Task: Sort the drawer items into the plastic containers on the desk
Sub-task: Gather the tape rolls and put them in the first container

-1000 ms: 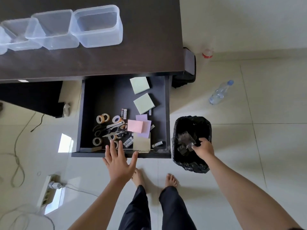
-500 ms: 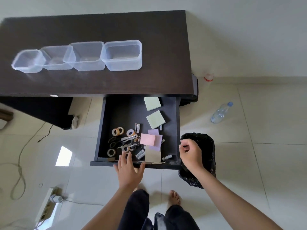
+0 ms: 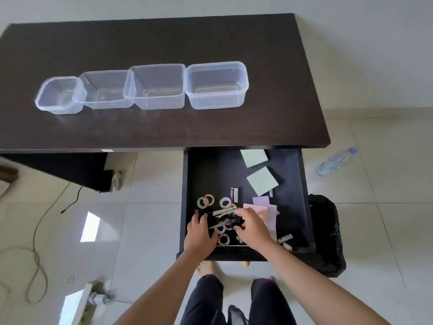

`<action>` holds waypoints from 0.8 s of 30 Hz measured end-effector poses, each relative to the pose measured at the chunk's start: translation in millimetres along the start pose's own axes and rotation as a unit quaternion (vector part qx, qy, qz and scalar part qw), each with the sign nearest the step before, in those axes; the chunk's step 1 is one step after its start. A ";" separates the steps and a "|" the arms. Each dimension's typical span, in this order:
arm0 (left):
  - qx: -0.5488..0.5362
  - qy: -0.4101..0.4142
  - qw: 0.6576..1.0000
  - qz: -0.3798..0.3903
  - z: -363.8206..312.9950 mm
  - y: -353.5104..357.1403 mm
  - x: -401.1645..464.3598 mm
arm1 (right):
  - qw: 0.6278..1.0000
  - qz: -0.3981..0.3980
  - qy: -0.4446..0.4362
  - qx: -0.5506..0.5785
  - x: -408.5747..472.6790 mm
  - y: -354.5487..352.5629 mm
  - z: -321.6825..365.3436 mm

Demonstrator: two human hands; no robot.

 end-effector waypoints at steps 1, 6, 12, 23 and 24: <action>0.007 -0.002 1.000 0.017 3.9 -0.2 5.1 | 1.000 0.010 -0.004 -0.025 5.6 5.8 5.4; 0.019 0.027 0.999 0.036 9.8 2.2 16.6 | 0.980 0.040 -0.004 -0.193 24.8 24.9 13.9; -0.040 0.070 0.996 0.042 11.6 3.4 22.9 | 0.958 0.052 -0.030 -0.281 30.9 20.4 6.7; -0.040 0.066 0.996 -0.053 2.3 -12.5 34.6 | 0.974 -0.058 0.003 -0.218 35.0 -32.3 -22.4; -0.029 0.057 0.997 -0.049 1.5 -13.1 36.2 | 0.975 -0.073 0.013 -0.211 36.3 -37.3 -24.8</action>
Point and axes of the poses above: each hand's wrist, its own x-axis towards the middle knuckle, its own y-axis out of the palm, z = x × y, the point moved 3 cm from there along x, towards the middle knuckle, and after that the axes turned 1 degree about z, right-handed, at the moved point
